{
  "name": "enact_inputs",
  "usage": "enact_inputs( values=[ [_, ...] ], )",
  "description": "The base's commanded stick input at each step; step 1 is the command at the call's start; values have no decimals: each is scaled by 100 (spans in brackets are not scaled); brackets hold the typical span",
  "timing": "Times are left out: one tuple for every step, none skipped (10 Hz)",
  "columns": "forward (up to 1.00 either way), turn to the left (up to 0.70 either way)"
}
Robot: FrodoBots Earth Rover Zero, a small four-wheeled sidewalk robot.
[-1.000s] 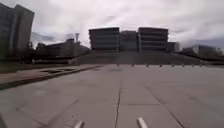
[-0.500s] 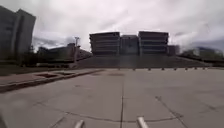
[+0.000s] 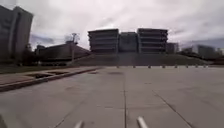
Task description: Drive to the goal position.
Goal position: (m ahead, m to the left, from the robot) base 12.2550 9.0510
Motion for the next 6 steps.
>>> enact_inputs(
  values=[
    [100,0],
    [100,0],
    [100,0],
    [100,0],
    [100,0],
    [100,0]
  ],
)
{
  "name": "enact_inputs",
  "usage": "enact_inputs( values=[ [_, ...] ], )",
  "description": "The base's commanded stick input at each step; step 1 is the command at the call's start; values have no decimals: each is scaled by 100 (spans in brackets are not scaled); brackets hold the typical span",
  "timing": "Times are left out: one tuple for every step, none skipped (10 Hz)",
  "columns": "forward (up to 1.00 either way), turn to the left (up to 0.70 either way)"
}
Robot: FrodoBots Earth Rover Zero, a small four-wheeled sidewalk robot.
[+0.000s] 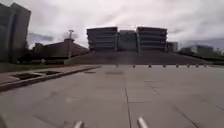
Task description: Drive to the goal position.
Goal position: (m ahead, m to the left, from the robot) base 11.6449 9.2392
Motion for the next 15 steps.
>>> enact_inputs(
  values=[
    [100,0],
    [100,0],
    [100,0],
    [100,0],
    [100,0],
    [100,0],
    [100,0],
    [100,0],
    [100,0],
    [100,0],
    [100,0],
    [100,0],
    [100,0],
    [100,0],
    [100,0]
  ],
)
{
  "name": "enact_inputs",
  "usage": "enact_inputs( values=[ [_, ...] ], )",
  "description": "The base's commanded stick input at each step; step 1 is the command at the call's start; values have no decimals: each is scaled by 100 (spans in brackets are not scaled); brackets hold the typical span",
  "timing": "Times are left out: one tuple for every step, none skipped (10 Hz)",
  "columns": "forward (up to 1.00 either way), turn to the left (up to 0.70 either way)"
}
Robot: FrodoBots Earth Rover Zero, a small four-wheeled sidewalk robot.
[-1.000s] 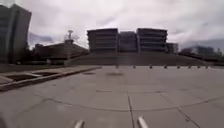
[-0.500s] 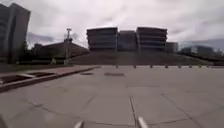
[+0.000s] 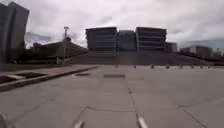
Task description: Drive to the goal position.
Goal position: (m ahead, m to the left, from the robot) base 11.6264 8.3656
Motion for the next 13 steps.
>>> enact_inputs(
  values=[
    [100,0],
    [100,0],
    [100,0],
    [100,0],
    [100,0],
    [100,0],
    [100,0],
    [100,0],
    [100,0],
    [100,0],
    [100,0],
    [100,0],
    [100,0]
  ],
)
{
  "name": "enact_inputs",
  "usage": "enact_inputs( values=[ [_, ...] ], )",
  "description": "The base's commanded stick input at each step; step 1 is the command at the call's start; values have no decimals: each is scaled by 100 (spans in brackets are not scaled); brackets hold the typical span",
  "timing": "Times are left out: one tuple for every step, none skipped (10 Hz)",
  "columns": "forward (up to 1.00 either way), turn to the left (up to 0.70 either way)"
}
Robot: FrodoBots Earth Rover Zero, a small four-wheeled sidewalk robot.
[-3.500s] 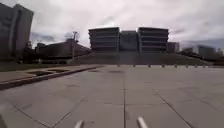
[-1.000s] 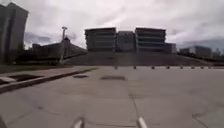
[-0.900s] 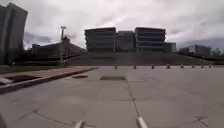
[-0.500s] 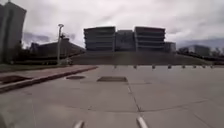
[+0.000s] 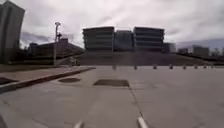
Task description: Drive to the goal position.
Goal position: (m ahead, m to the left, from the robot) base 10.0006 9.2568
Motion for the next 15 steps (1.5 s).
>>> enact_inputs(
  values=[
    [100,0],
    [100,0],
    [100,0],
    [100,0],
    [100,0],
    [100,0],
    [100,0],
    [100,0],
    [100,0],
    [100,0],
    [100,0],
    [100,0],
    [100,0],
    [100,13],
    [100,28]
  ],
)
